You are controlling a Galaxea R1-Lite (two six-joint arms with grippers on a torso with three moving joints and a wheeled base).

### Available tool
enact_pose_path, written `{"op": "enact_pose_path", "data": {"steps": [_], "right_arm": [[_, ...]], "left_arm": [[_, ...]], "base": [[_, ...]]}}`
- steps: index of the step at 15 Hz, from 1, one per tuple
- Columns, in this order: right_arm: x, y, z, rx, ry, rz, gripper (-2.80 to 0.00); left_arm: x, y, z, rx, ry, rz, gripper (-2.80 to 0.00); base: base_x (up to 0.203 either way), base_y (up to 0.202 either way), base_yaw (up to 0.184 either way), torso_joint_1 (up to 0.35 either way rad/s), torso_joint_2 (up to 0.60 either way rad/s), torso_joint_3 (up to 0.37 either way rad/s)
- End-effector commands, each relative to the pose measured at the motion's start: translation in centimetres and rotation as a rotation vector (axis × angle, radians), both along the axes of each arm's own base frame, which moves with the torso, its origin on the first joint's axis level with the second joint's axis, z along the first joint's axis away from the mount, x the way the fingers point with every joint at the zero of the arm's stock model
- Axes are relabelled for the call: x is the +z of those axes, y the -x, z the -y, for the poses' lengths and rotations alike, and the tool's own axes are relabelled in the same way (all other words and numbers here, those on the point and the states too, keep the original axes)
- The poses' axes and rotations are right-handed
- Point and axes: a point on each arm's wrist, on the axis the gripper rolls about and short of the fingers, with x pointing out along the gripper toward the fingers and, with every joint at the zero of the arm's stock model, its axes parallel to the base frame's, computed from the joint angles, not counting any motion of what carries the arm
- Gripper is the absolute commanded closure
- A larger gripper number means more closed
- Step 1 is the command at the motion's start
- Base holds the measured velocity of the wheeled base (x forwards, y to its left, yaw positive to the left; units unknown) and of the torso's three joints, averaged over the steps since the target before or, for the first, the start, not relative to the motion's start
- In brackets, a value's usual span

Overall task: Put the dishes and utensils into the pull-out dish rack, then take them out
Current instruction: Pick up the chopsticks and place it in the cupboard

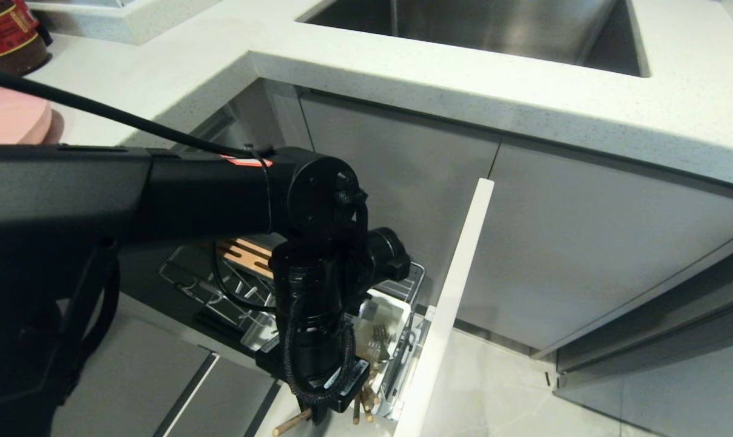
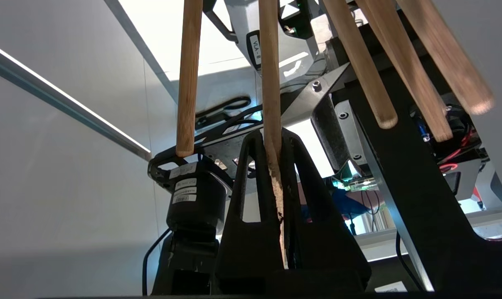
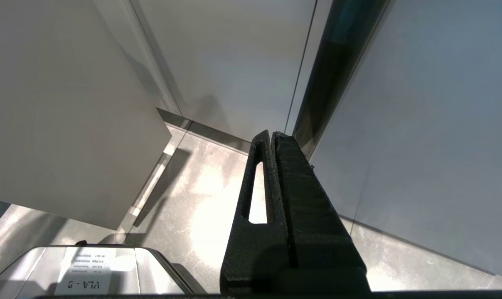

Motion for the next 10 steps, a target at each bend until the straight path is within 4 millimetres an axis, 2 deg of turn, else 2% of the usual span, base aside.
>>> {"op": "enact_pose_path", "data": {"steps": [1, 10], "right_arm": [[0.0, 0.0, 0.0, 0.001, 0.0, 0.0, 0.0], [0.0, 0.0, 0.0, 0.001, 0.0, 0.0, 0.0]], "left_arm": [[-0.6, -0.4, 0.2, 0.005, -0.017, -0.016, 0.0], [-1.5, -1.8, 0.3, 0.037, -0.005, -0.006, 0.0]], "base": [[0.0, 0.0, 0.0, 0.0, 0.0, 0.0], [0.0, 0.0, 0.0, 0.0, 0.0, 0.0]]}}
